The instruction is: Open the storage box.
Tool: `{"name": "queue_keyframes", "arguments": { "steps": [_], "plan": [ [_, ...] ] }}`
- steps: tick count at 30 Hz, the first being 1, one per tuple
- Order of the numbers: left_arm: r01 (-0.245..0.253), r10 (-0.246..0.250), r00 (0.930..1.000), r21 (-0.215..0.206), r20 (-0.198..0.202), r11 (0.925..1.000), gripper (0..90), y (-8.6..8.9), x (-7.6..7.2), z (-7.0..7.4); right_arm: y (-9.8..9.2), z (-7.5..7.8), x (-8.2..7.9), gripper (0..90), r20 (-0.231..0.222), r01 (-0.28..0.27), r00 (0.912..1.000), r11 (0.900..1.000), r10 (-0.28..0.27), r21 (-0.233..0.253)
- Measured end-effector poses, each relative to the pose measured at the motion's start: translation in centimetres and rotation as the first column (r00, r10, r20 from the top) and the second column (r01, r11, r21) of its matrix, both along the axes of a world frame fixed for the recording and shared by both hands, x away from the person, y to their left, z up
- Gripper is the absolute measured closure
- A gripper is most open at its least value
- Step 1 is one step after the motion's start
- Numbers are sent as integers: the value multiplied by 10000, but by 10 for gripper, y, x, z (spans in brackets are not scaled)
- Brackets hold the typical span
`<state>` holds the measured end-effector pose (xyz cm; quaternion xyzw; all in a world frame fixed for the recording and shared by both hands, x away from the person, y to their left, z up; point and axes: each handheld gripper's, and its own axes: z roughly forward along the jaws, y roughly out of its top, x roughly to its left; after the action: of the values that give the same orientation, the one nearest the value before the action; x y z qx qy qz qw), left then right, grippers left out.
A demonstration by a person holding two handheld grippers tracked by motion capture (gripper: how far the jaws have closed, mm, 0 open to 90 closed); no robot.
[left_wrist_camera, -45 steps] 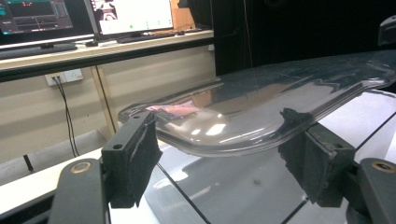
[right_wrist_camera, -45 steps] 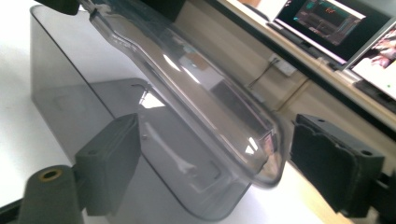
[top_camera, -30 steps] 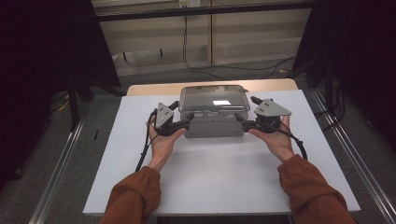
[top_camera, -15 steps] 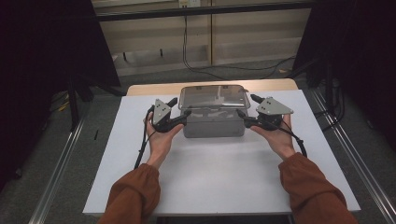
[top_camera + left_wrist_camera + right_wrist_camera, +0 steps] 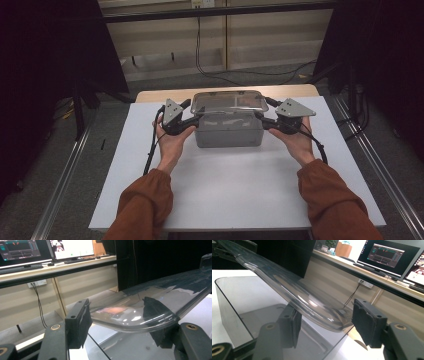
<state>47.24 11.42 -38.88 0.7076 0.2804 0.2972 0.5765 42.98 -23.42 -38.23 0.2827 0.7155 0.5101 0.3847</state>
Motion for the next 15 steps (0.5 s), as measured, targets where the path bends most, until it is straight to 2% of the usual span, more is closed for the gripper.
{"name": "queue_keyframes", "arguments": {
  "steps": [2, 6, 8, 14, 15],
  "plan": [
    [-1, 1, 10000, 81, 38, 10000, 389, 0, 1, 1, 0, 0, 2, 455, 1, -22, 10000, 10000, 22, 89],
    [66, -69, 9999, -269, -126, 9996, 390, 0, 5, 0, -2, 1, 4, 475, 88, -29, 10000, 9998, 28, 188],
    [64, -67, 9999, -239, -146, 9997, 389, 1, 6, 0, -3, 1, 5, 475, 56, -43, 10000, 9998, 42, 202],
    [95, -92, 9999, -195, 116, 9998, 390, 1, 11, 4, -3, 6, 12, 484, 8, -163, 9999, 9991, 163, 391],
    [193, -191, 9996, -118, 223, 9997, 394, 1, 12, 5, -4, 7, 15, 499, 9, -165, 9999, 9981, 165, 593]
  ]
}}
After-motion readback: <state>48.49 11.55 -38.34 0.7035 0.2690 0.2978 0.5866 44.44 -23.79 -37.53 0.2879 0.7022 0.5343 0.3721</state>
